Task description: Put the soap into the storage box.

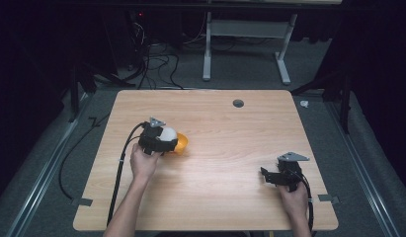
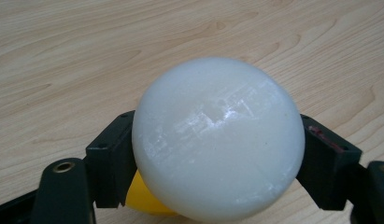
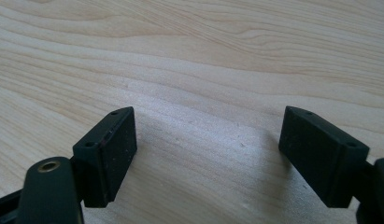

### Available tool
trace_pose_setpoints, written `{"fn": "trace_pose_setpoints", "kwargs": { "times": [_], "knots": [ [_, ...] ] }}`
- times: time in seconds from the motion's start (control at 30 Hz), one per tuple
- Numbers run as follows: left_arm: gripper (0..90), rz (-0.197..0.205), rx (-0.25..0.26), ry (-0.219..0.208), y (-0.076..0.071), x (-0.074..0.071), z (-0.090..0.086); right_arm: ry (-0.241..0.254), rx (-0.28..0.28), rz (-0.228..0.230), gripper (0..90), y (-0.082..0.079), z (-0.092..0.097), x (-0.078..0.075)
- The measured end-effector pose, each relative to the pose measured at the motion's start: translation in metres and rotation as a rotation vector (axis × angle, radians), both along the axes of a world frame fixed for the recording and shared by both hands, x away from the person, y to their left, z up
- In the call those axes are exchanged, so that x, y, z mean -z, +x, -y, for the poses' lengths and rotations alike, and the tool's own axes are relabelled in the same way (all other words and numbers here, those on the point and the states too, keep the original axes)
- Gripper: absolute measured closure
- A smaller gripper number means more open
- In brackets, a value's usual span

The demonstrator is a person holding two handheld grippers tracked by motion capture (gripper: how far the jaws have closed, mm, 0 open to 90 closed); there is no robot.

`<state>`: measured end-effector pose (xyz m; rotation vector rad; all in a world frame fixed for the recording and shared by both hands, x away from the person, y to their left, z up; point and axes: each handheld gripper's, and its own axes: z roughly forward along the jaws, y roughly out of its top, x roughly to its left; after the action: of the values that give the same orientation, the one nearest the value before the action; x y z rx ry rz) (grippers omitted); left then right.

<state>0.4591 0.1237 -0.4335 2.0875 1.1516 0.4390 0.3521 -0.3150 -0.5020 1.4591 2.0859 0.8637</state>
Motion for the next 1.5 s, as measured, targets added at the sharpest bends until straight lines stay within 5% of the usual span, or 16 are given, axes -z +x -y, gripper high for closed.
{"fn": "trace_pose_setpoints", "kwargs": {
  "times": [1.5],
  "knots": [
    [24.2,-0.048,-0.04,0.087,0.013,0.027,0.015,-0.002,-0.004,0.0,20.1,0.0,0.0,0.0]
  ]
}}
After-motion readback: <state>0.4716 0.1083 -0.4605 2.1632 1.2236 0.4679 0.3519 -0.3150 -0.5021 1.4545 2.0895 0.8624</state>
